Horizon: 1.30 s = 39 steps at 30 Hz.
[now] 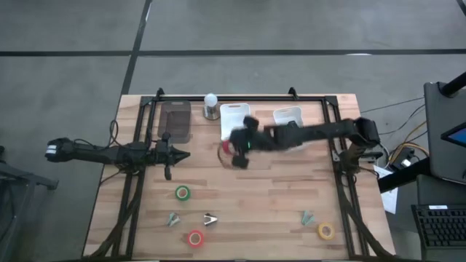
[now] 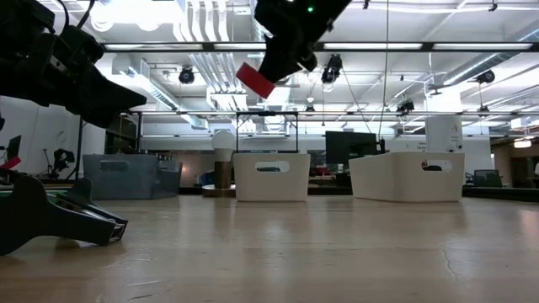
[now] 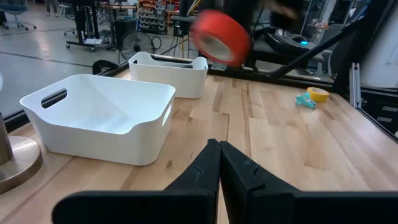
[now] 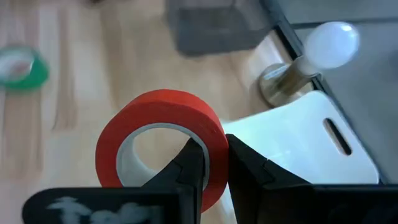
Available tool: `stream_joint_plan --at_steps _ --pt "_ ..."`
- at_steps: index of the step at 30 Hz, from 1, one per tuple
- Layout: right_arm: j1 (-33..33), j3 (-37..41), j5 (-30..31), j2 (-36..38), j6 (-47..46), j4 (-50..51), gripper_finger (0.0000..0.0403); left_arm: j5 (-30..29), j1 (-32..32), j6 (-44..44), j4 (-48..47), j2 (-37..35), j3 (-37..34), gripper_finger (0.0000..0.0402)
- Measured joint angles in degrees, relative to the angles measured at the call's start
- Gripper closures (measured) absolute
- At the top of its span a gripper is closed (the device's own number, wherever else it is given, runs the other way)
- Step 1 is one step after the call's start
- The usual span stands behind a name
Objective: Pick and place Stapler, Stapler remover, tape
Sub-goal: Put the red masking tape into the left white bin
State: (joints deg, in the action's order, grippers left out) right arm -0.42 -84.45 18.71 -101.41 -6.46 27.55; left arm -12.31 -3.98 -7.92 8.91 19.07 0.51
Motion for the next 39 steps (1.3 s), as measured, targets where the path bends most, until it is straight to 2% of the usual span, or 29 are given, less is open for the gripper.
stream_joint_plan --at_steps 7,15,21,25,39 --pt "-12.0 -3.9 -11.6 0.0 -4.5 0.0 0.0355 0.0 0.0 0.0 0.0 0.0 0.0 0.0390" --pt "-19.4 -3.9 -13.4 0.0 -6.7 1.0 0.0352 0.0 0.0 0.0 0.0 0.0 0.0 0.0390" --pt "-20.6 -3.7 -13.6 -1.0 -6.9 1.0 0.0351 0.0 0.0 0.0 0.0 0.0 0.0 0.0390" --pt "-20.7 -3.7 -15.8 -1.9 -9.0 1.0 0.0351 0.0 0.0 0.0 0.0 0.0 0.0 0.0390" --pt "-21.1 -3.6 -15.8 -5.9 -9.7 1.0 0.0351 0.0 0.0 0.0 0.0 0.0 0.0 0.0390"
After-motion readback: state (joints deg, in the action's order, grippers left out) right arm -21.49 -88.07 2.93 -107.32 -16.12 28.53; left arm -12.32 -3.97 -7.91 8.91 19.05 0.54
